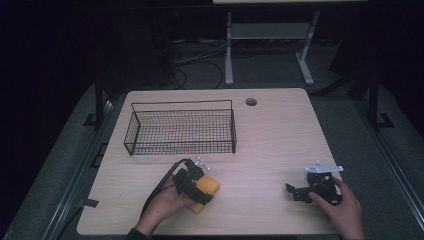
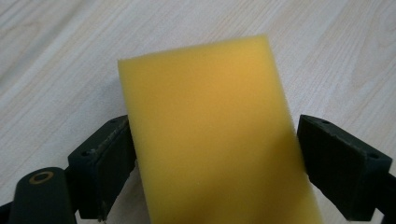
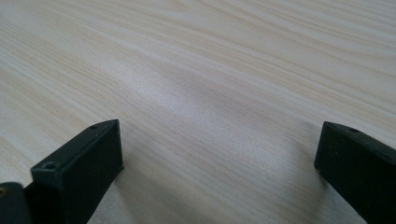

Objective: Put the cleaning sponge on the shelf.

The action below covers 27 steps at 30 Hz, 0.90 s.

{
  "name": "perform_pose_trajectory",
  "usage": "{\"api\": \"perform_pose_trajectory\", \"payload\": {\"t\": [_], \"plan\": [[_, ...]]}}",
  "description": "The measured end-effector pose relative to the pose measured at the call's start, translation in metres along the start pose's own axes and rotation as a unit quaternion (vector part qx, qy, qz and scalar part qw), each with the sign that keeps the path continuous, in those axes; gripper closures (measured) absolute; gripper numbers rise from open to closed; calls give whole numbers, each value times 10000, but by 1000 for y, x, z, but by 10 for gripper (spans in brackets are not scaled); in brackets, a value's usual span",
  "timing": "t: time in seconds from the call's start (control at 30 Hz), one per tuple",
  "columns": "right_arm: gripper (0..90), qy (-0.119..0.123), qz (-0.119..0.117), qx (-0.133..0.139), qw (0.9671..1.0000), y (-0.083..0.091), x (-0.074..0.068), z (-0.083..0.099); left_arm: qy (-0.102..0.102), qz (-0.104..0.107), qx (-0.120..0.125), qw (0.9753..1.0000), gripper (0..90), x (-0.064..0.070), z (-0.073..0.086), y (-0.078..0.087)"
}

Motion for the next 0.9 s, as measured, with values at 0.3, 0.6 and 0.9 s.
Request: {"api": "perform_pose_trajectory", "payload": {"t": [0.3, 0.6, 0.9], "plan": [[2, 0, 0, 1, 10000, 0, 0, 0, -60, -32, -77, 9999, 130, 0, 1, -4], [2, 0, 1, 0, 10000, 0, 0, 0, -87, -90, -75, 9999, 141, 1, 1, -4], [2, 0, 0, -1, 10000, 0, 0, 0, -179, -153, -82, 9997, 191, 2, 2, -2]]}}
Point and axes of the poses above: each handheld gripper's, and its own axes: y roughly backward along the jaws, z roughly out of its underside, x roughly to its right, the point moved 1 cm from there along -y, roughly forward along the jaws, and after that the axes turned 4 degrees about -y, right-handed, at the moved point
